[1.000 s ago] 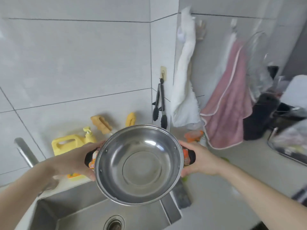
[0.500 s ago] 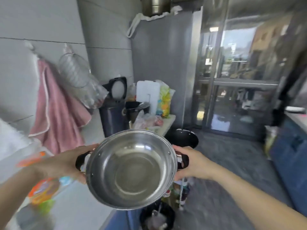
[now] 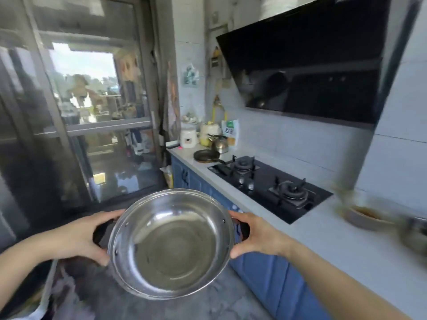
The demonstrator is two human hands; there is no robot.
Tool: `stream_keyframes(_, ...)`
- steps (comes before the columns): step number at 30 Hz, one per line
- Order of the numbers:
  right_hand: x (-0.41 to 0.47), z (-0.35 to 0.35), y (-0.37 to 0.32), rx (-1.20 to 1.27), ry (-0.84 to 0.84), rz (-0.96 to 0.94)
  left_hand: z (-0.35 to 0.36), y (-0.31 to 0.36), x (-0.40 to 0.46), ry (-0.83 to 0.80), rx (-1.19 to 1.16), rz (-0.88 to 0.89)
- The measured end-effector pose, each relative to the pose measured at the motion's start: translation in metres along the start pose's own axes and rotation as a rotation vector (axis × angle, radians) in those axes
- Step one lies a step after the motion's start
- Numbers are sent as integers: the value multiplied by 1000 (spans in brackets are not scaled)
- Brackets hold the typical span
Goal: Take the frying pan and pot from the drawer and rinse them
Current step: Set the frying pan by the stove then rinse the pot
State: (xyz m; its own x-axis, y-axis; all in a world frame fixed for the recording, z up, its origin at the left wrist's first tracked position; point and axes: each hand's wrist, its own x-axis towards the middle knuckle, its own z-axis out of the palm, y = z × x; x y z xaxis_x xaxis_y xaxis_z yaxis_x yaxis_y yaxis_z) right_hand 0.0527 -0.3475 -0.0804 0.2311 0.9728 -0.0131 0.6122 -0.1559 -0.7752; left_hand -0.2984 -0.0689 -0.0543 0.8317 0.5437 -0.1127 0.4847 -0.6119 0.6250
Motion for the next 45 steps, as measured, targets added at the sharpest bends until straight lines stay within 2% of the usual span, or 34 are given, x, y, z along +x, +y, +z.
stream_keyframes(9,-47,-114,108,-15,359,211,81,113,279,-331,53,335)
stream_keyframes(18,-125,-170,226,-57,620,465,222,236,420,-542,184,488)
stream_keyframes(23,-151,-200,301,-65,581,601,300,269,465,-576,161,490)
stream_keyframes(32,-151,-232,417,-78,490,650,394,283,514,-638,162,366)
stream_keyframes(45,-124,-246,484,-31,414,651,423,267,539,-625,157,253)
